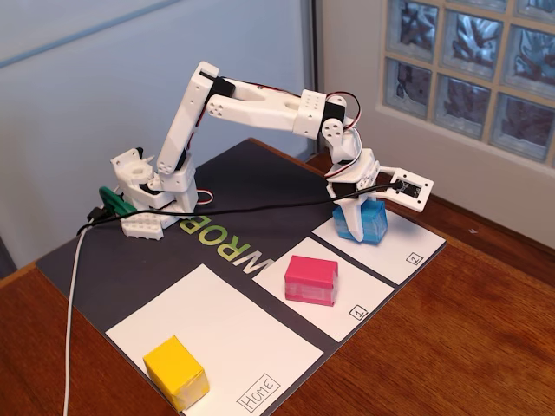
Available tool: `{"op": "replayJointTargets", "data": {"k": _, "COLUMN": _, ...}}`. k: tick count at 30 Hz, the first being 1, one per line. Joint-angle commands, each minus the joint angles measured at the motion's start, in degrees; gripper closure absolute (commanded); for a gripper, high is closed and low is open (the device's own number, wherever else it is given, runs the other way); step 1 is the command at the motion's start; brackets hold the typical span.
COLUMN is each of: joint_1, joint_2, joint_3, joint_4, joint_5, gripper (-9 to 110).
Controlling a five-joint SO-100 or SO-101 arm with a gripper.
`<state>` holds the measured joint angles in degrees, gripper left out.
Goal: Move box blue to zone 2
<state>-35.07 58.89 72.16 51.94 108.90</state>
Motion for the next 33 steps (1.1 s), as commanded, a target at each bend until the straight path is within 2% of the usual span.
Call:
{"op": "replayJointTargets", "data": {"k": 1, "joint_1": 0.4, "joint_2": 0.8, "joint_3": -3.1, "joint_4": 0.9, "joint_5": -1.4, "gripper": 77}}
{"op": "replayJointTargets", "data": {"k": 11, "joint_1": 0.8, "joint_2": 0.9, "joint_3": -3.8, "joint_4": 1.1, "joint_5": -2.3, "gripper": 66}}
{"op": "replayJointTargets", "data": {"k": 33, "joint_1": -0.1, "joint_2": 8.7, "joint_3": -6.2, "joint_4": 7.2, "joint_5": -1.1, "gripper": 68}}
